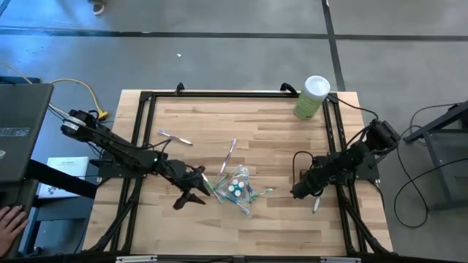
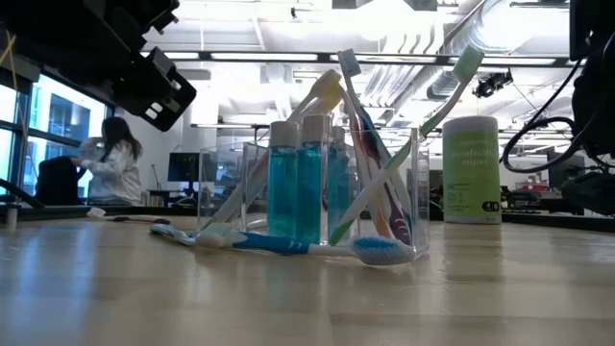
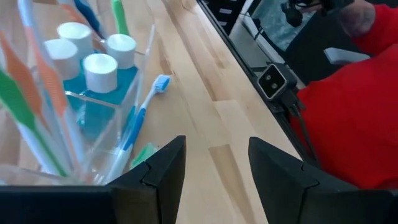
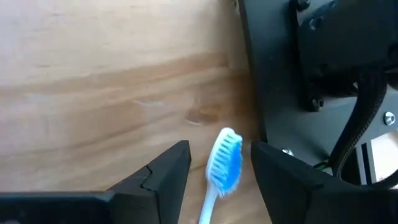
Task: Pick & Place toothbrushing station
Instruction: Put the blue toothbrush into the transparent organizer
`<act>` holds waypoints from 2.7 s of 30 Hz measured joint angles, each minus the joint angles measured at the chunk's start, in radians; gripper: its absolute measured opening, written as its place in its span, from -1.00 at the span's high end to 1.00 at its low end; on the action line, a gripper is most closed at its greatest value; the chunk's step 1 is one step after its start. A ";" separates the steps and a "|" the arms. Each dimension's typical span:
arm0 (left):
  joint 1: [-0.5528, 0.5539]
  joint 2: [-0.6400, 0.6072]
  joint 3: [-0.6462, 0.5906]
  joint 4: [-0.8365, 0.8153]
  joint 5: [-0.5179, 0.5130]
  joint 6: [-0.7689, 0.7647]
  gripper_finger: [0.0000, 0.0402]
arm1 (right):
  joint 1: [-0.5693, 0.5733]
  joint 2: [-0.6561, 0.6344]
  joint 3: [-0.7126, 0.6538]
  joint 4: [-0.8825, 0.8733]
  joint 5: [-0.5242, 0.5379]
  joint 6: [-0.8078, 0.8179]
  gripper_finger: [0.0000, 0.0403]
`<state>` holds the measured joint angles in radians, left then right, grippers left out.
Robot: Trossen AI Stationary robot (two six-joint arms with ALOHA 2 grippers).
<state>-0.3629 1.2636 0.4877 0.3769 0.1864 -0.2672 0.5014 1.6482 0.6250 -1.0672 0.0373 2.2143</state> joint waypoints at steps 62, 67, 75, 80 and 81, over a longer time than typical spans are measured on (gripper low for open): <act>-0.022 0.000 0.000 0.417 -0.020 -0.160 0.15 | 0.339 -0.021 0.784 0.338 1.533 -1.439 0.99; -0.021 0.000 0.000 0.417 -0.054 -0.160 0.15 | 0.259 -0.012 0.784 0.375 1.537 -1.436 0.99; -0.021 0.000 0.000 0.408 -0.013 -0.226 0.15 | 0.223 0.017 0.783 0.679 1.486 -1.778 0.99; -0.038 0.000 0.000 0.409 0.038 -0.232 0.15 | 0.220 0.052 0.784 1.063 1.136 -2.157 0.99; -0.043 0.000 0.000 0.409 0.040 -0.232 0.15 | 0.219 0.068 0.783 1.130 1.077 -2.221 0.99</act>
<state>-0.4060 1.2636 0.4877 0.7860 0.2260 -0.4988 0.7208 1.7160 1.4084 0.0630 1.1138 -0.0067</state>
